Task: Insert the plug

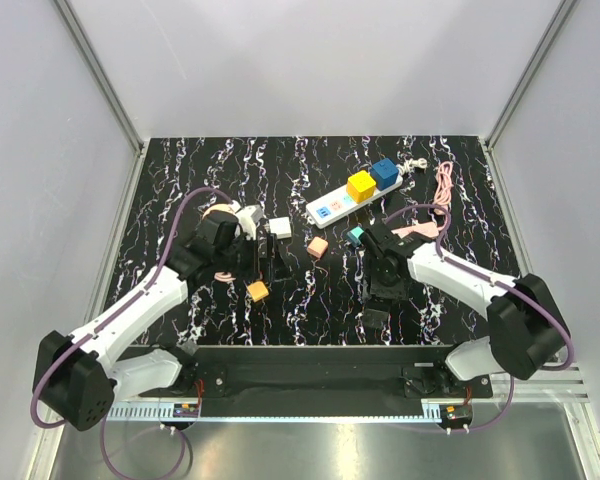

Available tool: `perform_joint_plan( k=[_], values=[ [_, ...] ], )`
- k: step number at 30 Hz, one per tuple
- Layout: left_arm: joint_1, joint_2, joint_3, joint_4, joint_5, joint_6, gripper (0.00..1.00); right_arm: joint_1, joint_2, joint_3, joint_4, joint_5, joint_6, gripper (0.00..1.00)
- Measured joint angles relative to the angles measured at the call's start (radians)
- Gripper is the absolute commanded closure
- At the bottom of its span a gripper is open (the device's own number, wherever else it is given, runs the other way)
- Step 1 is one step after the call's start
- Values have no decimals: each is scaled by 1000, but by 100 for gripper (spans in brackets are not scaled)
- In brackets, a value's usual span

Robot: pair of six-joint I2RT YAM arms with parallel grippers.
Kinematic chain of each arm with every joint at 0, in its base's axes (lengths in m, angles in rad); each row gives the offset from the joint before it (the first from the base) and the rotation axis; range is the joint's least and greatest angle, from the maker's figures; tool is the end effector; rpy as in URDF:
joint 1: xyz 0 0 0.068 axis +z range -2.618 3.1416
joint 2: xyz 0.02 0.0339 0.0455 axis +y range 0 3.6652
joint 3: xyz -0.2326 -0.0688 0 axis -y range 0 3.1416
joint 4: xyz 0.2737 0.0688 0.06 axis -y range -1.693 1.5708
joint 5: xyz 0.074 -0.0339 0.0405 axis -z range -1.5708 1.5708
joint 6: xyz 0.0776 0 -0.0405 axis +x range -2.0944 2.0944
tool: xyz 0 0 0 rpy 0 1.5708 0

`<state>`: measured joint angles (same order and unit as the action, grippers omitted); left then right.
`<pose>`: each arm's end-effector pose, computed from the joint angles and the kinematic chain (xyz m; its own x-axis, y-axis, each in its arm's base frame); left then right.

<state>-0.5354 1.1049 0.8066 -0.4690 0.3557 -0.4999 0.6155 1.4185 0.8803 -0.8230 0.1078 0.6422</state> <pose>0.2446 -0.1765 0.1964 -0.8566 -0.0143 -0.5158 0.3227 0.7651 -0.5572 0.2350 0.1560 0.1068 -0.9724 0.0417 -0.2296 0.0333 0.9986 0.0404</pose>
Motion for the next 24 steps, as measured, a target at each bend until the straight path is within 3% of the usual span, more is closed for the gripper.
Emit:
perform_joint_plan(
  k=[2, 3, 6, 9, 16, 24],
  values=[
    [0, -1, 0, 0, 14, 12, 5, 0, 9, 9, 3, -11, -10, 70],
    [0, -4, 0, 1, 23, 21, 6, 0, 14, 14, 8, -23, -18, 77],
    [1, -22, 0, 23, 66, 53, 9, 1, 37, 48, 11, -75, -48, 90],
    [1, -43, 0, 55, 109, 78, 11, 2, 45, 111, 9, -157, -87, 98],
    [-67, -77, 36, 75, 172, 209, 6, 3, 34, 317, 35, -451, -167, 100],
    [-169, -159, 100, 106, 163, 365, 5, 4, -47, 358, 55, -768, -193, 100]
  ],
)
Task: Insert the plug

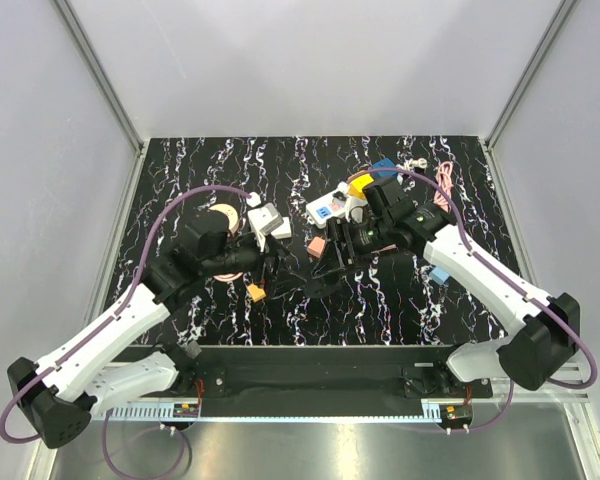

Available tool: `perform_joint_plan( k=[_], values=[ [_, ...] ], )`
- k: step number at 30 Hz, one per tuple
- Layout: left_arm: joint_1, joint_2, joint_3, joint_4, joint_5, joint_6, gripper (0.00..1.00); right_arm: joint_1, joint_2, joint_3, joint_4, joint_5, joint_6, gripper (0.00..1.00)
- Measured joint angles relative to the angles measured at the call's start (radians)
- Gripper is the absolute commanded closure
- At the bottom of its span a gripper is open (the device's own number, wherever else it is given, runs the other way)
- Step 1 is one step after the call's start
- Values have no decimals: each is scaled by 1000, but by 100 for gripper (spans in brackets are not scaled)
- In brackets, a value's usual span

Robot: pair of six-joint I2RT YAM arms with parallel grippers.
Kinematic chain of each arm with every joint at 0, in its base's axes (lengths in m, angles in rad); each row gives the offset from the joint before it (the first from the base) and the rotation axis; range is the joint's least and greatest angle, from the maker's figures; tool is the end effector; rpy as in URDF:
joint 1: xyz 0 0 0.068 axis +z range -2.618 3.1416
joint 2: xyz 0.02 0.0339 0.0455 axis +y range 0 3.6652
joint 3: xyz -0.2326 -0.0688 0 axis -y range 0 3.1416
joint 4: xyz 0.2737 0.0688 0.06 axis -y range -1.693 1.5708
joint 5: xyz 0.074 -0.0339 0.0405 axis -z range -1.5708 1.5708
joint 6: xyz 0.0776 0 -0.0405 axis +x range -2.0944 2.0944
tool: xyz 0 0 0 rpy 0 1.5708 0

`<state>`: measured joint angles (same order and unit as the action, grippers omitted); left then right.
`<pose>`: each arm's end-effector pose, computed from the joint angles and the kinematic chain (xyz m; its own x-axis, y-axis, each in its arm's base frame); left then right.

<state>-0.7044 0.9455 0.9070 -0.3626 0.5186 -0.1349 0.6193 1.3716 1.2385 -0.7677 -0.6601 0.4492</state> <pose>0.1959 -0.2170 0.2963 -0.4172 0.2013 -0.8862 0.8619 0.3970 -0.3156 0.2470 0.2345 0.2586 -0.9087 -0.2265 -0.3507 -0.4152 0.5779 0.7026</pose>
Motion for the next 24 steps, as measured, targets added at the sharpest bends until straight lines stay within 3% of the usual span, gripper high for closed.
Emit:
perform_joint_plan(
  k=[8, 24],
  values=[
    [-43, 5, 38, 21, 43, 105, 6, 0, -63, -23, 98, -165, 52, 100],
    [-67, 13, 40, 28, 105, 155, 7, 0, -66, -68, 208, -225, 142, 100]
  ],
)
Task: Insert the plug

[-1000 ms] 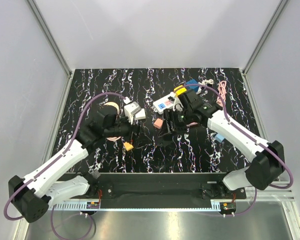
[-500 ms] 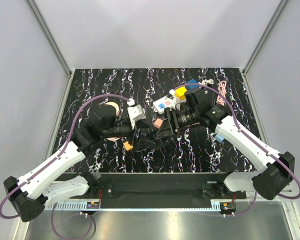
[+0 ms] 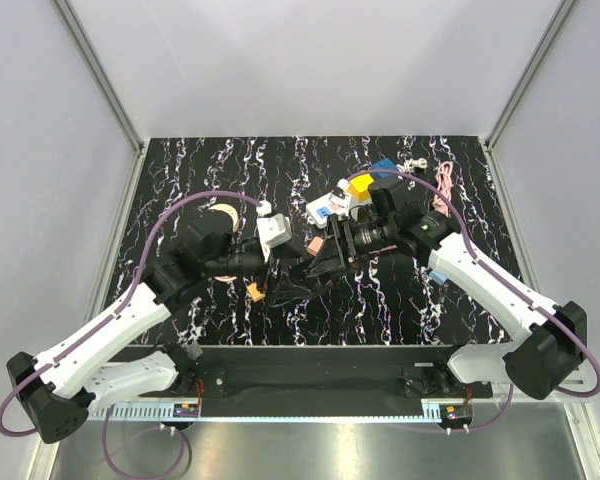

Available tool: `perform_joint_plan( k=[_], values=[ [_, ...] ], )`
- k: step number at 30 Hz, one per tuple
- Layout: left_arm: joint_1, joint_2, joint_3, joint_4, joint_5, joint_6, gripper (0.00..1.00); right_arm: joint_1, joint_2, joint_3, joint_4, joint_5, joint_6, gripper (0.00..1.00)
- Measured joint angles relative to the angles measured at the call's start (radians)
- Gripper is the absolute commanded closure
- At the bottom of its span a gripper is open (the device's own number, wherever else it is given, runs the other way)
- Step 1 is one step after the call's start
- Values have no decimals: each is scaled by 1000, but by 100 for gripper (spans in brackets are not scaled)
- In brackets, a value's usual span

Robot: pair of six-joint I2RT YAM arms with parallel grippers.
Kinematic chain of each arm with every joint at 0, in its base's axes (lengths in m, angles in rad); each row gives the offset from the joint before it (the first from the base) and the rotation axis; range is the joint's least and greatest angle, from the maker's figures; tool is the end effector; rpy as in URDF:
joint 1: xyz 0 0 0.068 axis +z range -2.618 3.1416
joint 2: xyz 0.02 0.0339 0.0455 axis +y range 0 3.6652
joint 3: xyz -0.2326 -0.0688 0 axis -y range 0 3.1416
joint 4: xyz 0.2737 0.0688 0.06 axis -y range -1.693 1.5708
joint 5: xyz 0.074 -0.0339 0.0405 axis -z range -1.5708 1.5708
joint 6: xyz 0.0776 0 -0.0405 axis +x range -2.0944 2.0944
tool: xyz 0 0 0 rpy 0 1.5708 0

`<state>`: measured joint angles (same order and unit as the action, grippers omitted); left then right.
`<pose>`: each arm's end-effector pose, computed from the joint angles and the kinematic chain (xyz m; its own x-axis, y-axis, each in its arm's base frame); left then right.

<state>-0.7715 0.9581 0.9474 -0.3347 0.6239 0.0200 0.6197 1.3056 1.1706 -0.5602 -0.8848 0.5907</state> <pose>0.1759 -0.2343 0.3145 -0.2235 0.2400 -0.9447 0.9646 0.1938 -0.1789 0.2361 0.2422 0.2817 -0.9074 -0.2140 -0.3618 -0.4169 0.3488 0.8393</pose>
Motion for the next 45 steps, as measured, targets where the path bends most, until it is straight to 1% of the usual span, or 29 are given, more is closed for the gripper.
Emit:
perform_joint_plan(
  k=[8, 13, 17, 19, 20, 22, 23, 24, 25, 26, 27, 28, 29, 30, 31, 33, 35, 36, 37, 39, 45],
  values=[
    [-9, 6, 0, -16, -10, 22, 11, 0, 2, -31, 40, -15, 32, 100],
    [-21, 12, 0, -30, -25, 33, 6, -1, 4, -44, 43, -17, 43, 100],
    [-30, 12, 0, -34, -45, 44, 5, 0, 8, -46, 50, -18, 58, 100],
    [-35, 13, 0, -37, -58, 57, 9, -1, 13, -46, 56, -19, 76, 100],
    [-37, 13, 0, -39, -64, 62, 12, -1, 14, -46, 61, -21, 83, 100],
    [-39, 15, 0, -41, -71, 68, 23, -1, 18, -47, 63, -23, 92, 100],
    [-39, 19, 0, -42, -71, 72, 44, -1, 18, -47, 63, -23, 95, 94],
    [-40, 23, 0, -42, -71, 74, 56, -1, 18, -48, 61, -21, 97, 91],
    [-40, 29, 0, -42, -71, 76, 68, -1, 19, -50, 61, -19, 97, 86],
    [-40, 34, 1, -44, -70, 76, 84, -2, 20, -53, 61, -16, 97, 71],
    [-40, 42, 3, -47, -70, 76, 92, -3, 21, -55, 58, -13, 98, 64],
    [-40, 48, 6, -50, -70, 75, 99, -4, 21, -57, 55, -7, 98, 61],
    [-40, 55, 9, -54, -70, 73, 100, -5, 21, -58, 53, -2, 98, 57],
    [-39, 59, 12, -58, -71, 68, 100, -5, 21, -58, 51, 4, 97, 44],
    [-40, 63, 15, -61, -72, 60, 100, -5, 21, -58, 48, 6, 97, 36],
    [-40, 64, 16, -61, -77, 34, 100, -5, 19, -58, 44, 15, 94, 23],
    [-40, 67, 16, -61, -82, -2, 100, -5, 13, -56, 47, 31, 85, 15],
    [-43, 68, 15, -61, -82, -26, 100, -5, 8, -46, 42, 49, 64, 6],
    [-47, 70, 15, -62, -80, -50, 100, -6, 0, -32, 37, 84, 40, 3],
    [-47, 70, 12, -62, -71, -101, 100, -6, -29, 6, 9, 163, -25, 1],
    [-28, 68, 7, -58, -47, -249, 100, -8, -152, 114, -67, 352, -233, 0]
  ],
)
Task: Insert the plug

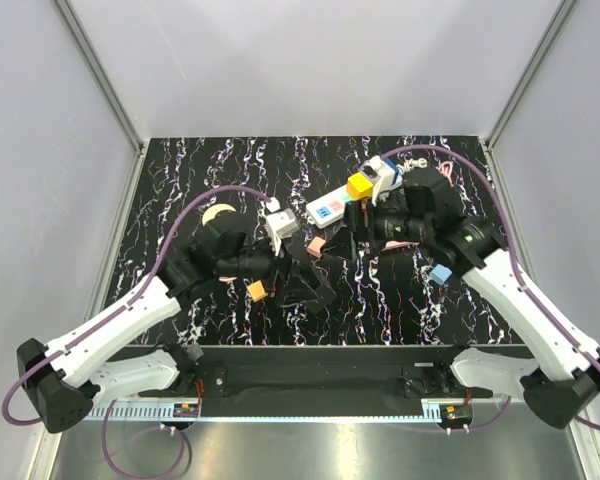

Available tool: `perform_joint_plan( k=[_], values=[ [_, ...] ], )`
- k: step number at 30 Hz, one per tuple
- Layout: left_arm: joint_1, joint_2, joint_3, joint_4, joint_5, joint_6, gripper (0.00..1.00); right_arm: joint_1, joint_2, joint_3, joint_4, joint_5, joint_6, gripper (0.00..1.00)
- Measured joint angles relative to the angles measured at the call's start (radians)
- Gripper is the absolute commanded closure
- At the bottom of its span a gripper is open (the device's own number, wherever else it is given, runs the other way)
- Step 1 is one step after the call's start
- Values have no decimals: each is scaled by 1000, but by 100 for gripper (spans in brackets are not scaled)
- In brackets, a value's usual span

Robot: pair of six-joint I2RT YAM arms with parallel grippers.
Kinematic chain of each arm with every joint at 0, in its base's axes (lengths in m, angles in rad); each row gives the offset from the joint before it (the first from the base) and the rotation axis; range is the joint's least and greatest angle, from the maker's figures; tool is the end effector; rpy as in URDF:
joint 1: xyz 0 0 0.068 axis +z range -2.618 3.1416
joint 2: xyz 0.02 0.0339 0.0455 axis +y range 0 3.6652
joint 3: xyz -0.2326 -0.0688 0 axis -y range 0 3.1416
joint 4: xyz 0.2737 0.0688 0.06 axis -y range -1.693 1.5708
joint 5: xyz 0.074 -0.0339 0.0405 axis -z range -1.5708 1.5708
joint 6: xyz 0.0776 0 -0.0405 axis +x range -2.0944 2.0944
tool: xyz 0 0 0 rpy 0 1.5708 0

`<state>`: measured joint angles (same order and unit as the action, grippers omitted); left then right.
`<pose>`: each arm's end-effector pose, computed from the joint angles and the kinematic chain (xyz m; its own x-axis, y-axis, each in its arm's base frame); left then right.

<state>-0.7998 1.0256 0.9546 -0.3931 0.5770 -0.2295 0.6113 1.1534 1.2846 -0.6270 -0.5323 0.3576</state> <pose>0.1794 -0.2454 0.2906 -0.5178 0.2594 -0.8152 0.8454 0.3011 -0.4412 0.2338 0.2120 0.3544 -0.6660 -0.0985 -0.7394 -0.6693 0.5165 0.5340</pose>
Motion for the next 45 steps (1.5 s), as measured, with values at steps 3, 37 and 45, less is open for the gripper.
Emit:
perform_joint_plan(
  k=[3, 37, 45],
  values=[
    [66, 0, 0, 7, 37, -114, 100, 3, -61, 2, -34, 105, -110, 1],
    [311, 161, 28, 183, 233, -666, 100, 356, 108, -21, 48, 493, -559, 16],
    [311, 187, 22, 156, 219, -652, 100, 358, 110, -23, 114, 505, -553, 64]
  ],
)
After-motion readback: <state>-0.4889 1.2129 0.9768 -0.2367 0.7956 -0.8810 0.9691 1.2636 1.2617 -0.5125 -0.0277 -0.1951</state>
